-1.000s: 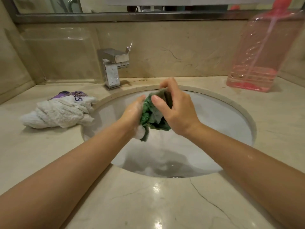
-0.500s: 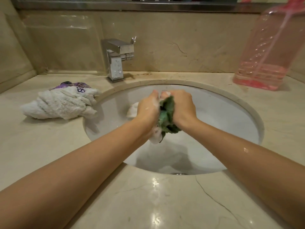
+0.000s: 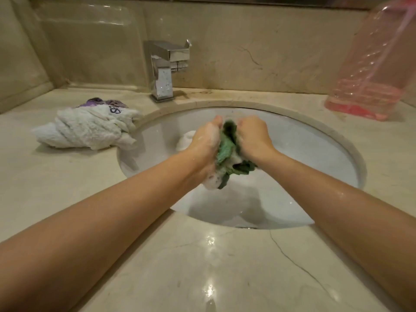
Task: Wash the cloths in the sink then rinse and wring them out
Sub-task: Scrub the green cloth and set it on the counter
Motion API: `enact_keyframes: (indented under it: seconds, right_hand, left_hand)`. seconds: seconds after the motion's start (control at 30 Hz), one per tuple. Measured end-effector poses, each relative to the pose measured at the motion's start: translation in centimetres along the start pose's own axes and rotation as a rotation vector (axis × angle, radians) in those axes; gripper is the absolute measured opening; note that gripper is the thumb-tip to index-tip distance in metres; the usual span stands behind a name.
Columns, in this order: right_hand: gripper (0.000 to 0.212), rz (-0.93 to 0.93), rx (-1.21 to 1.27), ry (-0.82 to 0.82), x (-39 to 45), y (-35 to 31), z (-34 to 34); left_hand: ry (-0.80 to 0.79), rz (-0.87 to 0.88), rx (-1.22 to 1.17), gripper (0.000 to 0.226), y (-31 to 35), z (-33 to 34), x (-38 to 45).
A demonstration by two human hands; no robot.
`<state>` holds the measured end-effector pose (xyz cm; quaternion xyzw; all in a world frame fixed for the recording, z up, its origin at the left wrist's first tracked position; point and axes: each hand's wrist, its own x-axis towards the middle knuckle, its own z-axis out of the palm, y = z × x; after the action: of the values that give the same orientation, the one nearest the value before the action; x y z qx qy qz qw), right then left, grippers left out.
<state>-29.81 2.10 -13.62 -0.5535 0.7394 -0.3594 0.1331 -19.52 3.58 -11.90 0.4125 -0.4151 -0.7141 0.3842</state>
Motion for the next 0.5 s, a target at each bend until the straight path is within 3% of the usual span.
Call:
enact_keyframes:
  seconds: [0.07,0.2,0.3,0.37,0.43,0.5]
  right_hand:
    - [0.040,0.189,0.043,-0.113,1.0,1.5,-0.1]
    - [0.028,0.452,0.593,-0.234,0.4,3.1,-1.2]
    - [0.043,0.534,0.965,-0.252,0.6,3.2,-2.6]
    - [0.055,0.458,0.991,-0.276,0.6,2.7,-3.0]
    - [0.061,0.252,0.795,-0.337,0.4,2.3,-2.7]
    - [0.087,0.088,0.614,-0.426,-0.1,2.1,-2.0]
  left_hand:
    - [0.004,0.007,0.039,0.045,-0.1,0.5,0.3]
    - [0.075,-0.008,-0.005,0.043,0.7,0.2,1.0]
    - [0.127,-0.041,-0.044,0.043,1.2,-0.7,1.1]
    - [0.172,-0.026,-0.097,0.040,1.6,-1.3,1.5]
    - [0.170,-0.012,-0.079,0.040,1.9,-1.6,1.6]
    - [0.128,0.001,-0.067,0.038,2.0,-1.7,1.6]
